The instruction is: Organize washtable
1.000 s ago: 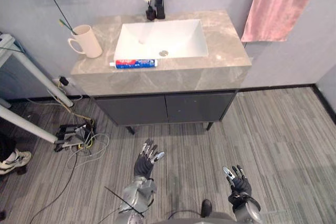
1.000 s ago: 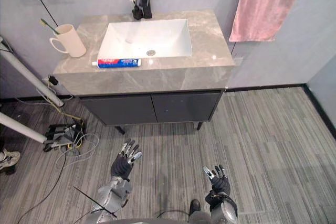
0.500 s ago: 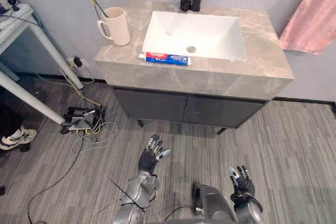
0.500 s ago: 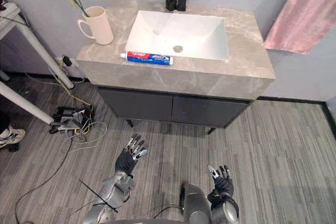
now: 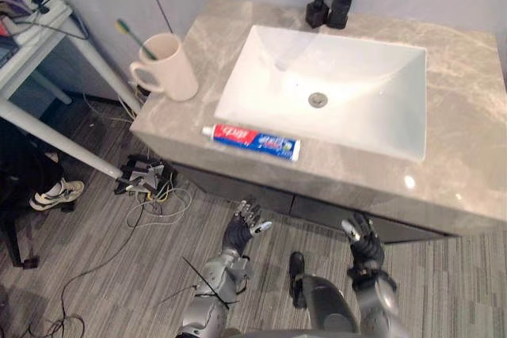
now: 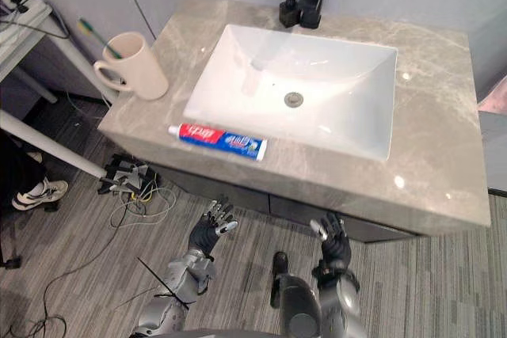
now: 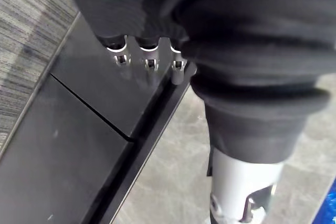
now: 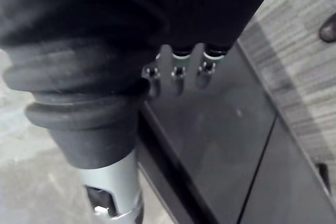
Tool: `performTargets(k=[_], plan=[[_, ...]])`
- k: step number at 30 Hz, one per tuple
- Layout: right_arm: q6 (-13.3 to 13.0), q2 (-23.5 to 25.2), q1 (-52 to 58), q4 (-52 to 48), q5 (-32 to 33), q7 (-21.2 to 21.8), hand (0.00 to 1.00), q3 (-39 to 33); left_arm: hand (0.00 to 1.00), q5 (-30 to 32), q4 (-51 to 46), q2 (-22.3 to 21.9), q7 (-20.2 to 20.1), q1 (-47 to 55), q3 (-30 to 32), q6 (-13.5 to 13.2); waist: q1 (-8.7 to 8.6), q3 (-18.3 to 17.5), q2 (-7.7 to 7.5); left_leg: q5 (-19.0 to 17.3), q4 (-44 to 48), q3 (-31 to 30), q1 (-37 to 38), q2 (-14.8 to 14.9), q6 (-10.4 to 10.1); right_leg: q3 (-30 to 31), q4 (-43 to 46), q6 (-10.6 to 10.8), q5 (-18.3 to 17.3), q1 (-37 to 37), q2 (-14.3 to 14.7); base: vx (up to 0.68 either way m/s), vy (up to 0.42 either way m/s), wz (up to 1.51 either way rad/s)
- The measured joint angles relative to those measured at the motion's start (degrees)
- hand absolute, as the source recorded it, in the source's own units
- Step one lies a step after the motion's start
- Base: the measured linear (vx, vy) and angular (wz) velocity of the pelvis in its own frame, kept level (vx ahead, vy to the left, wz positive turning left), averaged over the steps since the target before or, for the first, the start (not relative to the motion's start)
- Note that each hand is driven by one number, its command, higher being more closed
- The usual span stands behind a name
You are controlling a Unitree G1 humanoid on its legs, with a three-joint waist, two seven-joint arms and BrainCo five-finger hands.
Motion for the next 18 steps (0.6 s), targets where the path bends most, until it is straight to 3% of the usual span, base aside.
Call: performTargets(k=[1,2,4,5,6,7,9,11,14,16,18], plan=[[0.05,-0.1,1.73,-1.14,0.63,0.0,0.0,0.43,0.0,0.02,-1.01,0.24,-0.11,2.57,0.03,0.02,1.23,0.08,-0.25,-3.11,-2.45,1.41,-1.74,0.04,2.08,2.55,-0.52,-0.22,-0.05,1.6,-0.12,0.2,-0.026,-0.82],[0.09,-0.11,2.26,-1.66,0.71,0.0,0.0,0.45,0.0,0.02,-1.36,0.26,-0.11,3.4,0.01,0.05,1.47,0.09,-0.27,-3.68,-4.72,1.72,-2.32,-0.03,2.81,3.49,-0.65,-0.21,-0.04,1.99,-0.26,0.22,0.026,-1.01],[0.08,-0.1,2.89,-2.61,1.27,0.01,0.0,0.36,0.0,0.11,-2.41,0.55,-0.29,5.5,0.08,0.3,2.27,0.05,-0.31,-3.83,-18.88,1.7,-3.55,-1.33,4.0,7.16,-0.65,0.44,0.14,2.17,-1.07,0.17,0.096,-0.8],[0.08,-0.12,3.09,-3.11,1.33,0.02,0.0,0.27,0.0,0.3,-2.55,0.57,-0.3,5.65,0.12,0.36,2.18,0.01,-0.17,-2.52,-23.1,1.67,-3.69,-1.84,3.95,7.77,-0.42,0.99,0.01,2.03,-1.26,0.12,0.158,-0.55],[0.05,-0.4,3.64,-4.02,1.56,0.07,0.0,-0.34,0.0,0.91,-2.94,0.25,-0.4,5.89,0.19,0.38,2.11,-0.24,0.41,2.54,-28.0,1.43,-4.45,-1.93,3.58,8.48,-0.02,2.26,-0.36,1.96,-1.03,0.07,0.151,-0.34],[0.05,-0.42,3.76,-4.14,1.58,0.1,0.0,-0.96,0.0,1.16,-3.07,0.21,-0.55,6.22,0.29,0.49,2.18,-0.8,0.12,2.56,-28.56,0.7,-3.55,-2.16,3.37,9.48,-0.23,3.11,-0.26,1.88,-1.27,0.09,0.206,-0.3],[-0.5,0.54,4.04,-5.25,1.58,1.27,0.0,-2.63,0.0,1.56,-4.91,0.59,-1.31,6.87,0.68,0.62,0.69,-1.93,-0.55,2.67,-32.13,0.12,-2.84,-4.17,3.17,10.75,-1.8,4.89,0.44,1.2,-2.95,0.05,0.22,-0.12],[-1.2,0.6,3.61,-6.13,1.53,1.82,0.0,-3.55,0.0,1.56,-6.78,0.61,-1.32,6.87,0.7,0.6,0.75,-2.13,-0.68,2.75,-34.8,0.25,-2.2,-5.13,3.04,12.28,-3.23,6.31,1.4,0.41,-3.58,-0.04,0.216,-0.27],[-1.26,0.55,2.99,-5.99,1.3,2.54,0.0,-5.06,0.0,1.52,-7.2,0.72,-1.32,6.66,-0.11,0.58,0.61,-3.37,-1.54,4.0,-36.98,-1.26,-1.82,-7.19,1.14,13.51,-5.02,7.46,3.1,0.0,-5.73,-0.07,0.157,-0.17],[-1.27,0.53,2.93,-5.9,1.29,2.54,0.0,-5.38,0.0,1.49,-7.26,0.75,-1.33,6.6,-0.78,0.39,0.57,-4.29,-1.88,3.83,-37.05,-3.48,-1.81,-8.14,1.11,13.62,-5.38,8.0,3.68,0.0,-6.67,-0.07,0.111,-0.04],[-1.99,0.36,1.94,-5.8,1.03,2.61,0.0,-5.41,0.0,1.44,-7.33,0.59,-1.26,5.77,-1.5,-0.09,0.54,-4.62,-1.89,0.34,-35.04,-4.79,-1.9,-8.32,0.36,13.99,-5.45,9.11,4.45,0.08,-7.1,-0.09,0.132,-0.14]])
